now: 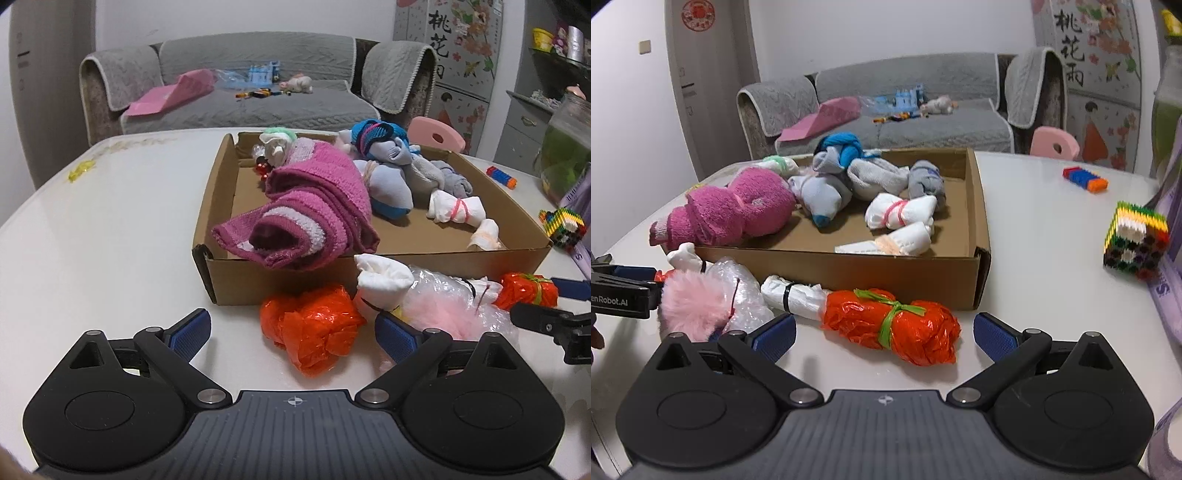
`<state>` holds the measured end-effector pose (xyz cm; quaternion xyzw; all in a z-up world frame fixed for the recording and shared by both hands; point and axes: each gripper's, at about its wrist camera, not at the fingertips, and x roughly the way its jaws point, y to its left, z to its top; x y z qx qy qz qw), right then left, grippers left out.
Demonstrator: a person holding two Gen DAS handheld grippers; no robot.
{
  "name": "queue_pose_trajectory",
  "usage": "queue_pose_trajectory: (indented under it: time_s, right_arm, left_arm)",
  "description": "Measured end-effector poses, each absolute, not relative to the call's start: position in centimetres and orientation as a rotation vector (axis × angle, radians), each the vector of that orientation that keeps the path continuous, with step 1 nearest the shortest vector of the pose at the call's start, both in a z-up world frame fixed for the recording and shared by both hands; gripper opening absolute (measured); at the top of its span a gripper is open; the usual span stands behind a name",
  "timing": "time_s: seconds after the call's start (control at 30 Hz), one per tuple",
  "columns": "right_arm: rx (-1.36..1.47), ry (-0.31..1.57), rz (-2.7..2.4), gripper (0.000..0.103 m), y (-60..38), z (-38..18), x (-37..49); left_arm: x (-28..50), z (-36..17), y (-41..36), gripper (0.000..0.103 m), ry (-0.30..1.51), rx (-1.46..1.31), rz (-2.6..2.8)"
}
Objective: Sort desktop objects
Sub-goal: 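Move both open grippers back toward the remaining items beside the tray, then grasp the orange plastic-wrapped bundle with left gripper while right grasps orange green-banded sock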
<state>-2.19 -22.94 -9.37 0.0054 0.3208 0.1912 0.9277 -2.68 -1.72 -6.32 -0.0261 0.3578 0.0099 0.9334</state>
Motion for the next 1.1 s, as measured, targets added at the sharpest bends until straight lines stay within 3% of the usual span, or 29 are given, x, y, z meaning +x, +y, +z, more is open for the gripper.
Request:
queue_pose_trajectory:
  time_s: [0.63, 0.73, 0.8, 0.83, 0.9, 0.97, 1.1]
  right_arm:
    - [-0.076, 0.728, 0.321, 0.103, -21.3, -9.7, -1.4]
    - [-0.107, 0.735, 0.323, 0.103, -20.8, -9.7, -1.4]
    - [-0.105, 0.734, 0.336, 0.103, -20.8, -9.7, -1.4]
    - [-0.110, 0.730, 0.345, 0.099, -20.8, -9.7, -1.5]
    - [-0.119, 0.705, 0.360, 0.080, -20.6, -9.5, -1.9]
    - [-0.120, 0.694, 0.379, 0.058, -20.5, -9.3, -2.4]
    - [-0.128, 0.680, 0.393, 0.054, -20.5, -9.1, -3.8]
  left_arm:
    - [-1.7, -7.3, -1.7, 0.100, 0.746, -0.063, 0.080]
    - [-1.7, -7.3, -1.7, 0.097, 0.744, -0.059, 0.079]
    - [-1.8, -7.2, -1.9, 0.085, 0.737, -0.042, 0.077]
    - [-1.9, -7.1, -2.0, 0.081, 0.732, -0.037, 0.072]
    - [-2.0, -6.9, -2.2, 0.062, 0.724, -0.034, 0.050]
    - [-2.4, -6.8, -2.3, 0.061, 0.726, -0.037, 0.036]
    - [-3.8, -6.7, -2.6, 0.059, 0.722, -0.023, 0.015]
